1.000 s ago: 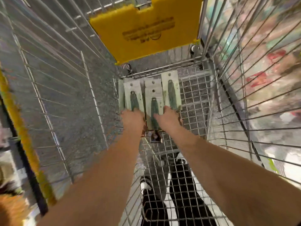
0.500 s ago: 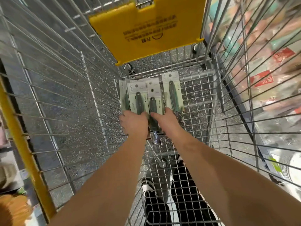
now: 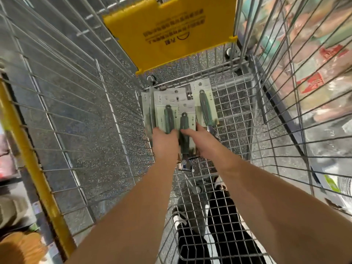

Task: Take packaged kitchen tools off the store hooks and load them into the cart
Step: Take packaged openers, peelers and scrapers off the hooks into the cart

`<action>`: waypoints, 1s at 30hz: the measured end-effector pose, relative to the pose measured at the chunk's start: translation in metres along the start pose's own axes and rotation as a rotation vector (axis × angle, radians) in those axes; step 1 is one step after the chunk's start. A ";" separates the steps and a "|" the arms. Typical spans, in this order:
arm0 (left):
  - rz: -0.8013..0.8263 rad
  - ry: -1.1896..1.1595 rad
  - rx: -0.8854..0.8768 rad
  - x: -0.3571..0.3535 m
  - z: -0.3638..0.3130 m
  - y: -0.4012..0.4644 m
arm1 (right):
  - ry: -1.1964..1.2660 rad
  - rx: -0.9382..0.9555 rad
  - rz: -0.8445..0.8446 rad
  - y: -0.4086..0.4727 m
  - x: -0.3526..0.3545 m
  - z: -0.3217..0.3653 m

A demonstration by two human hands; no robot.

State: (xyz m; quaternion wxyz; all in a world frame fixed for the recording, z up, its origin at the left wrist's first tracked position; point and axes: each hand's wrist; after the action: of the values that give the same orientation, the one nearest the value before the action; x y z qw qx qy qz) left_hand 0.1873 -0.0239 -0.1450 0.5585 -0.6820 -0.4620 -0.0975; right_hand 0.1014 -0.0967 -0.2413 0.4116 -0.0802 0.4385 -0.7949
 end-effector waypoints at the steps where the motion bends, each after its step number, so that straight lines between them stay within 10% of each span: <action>1: 0.037 -0.034 0.024 0.002 0.002 -0.001 | 0.008 -0.011 0.012 -0.003 0.003 -0.003; 10: 0.411 -0.123 0.331 0.014 0.030 -0.034 | 0.095 -0.125 0.008 -0.101 0.007 0.013; 30: 1.033 -0.454 0.035 0.175 0.073 -0.253 | -0.141 0.275 -0.235 -0.404 -0.053 0.062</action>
State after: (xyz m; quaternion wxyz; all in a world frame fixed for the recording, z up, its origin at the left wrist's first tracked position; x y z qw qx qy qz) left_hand 0.0697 0.1164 0.1128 0.4315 -0.8141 -0.1782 0.3455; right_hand -0.0698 0.0146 0.1163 0.3527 -0.1292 0.2836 -0.8823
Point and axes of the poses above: each hand's wrist, its own y-axis towards the middle knuckle, its own x-axis out of the back of the hand, z = x × y, and after that the axes turned 6 degrees about x, right-handed
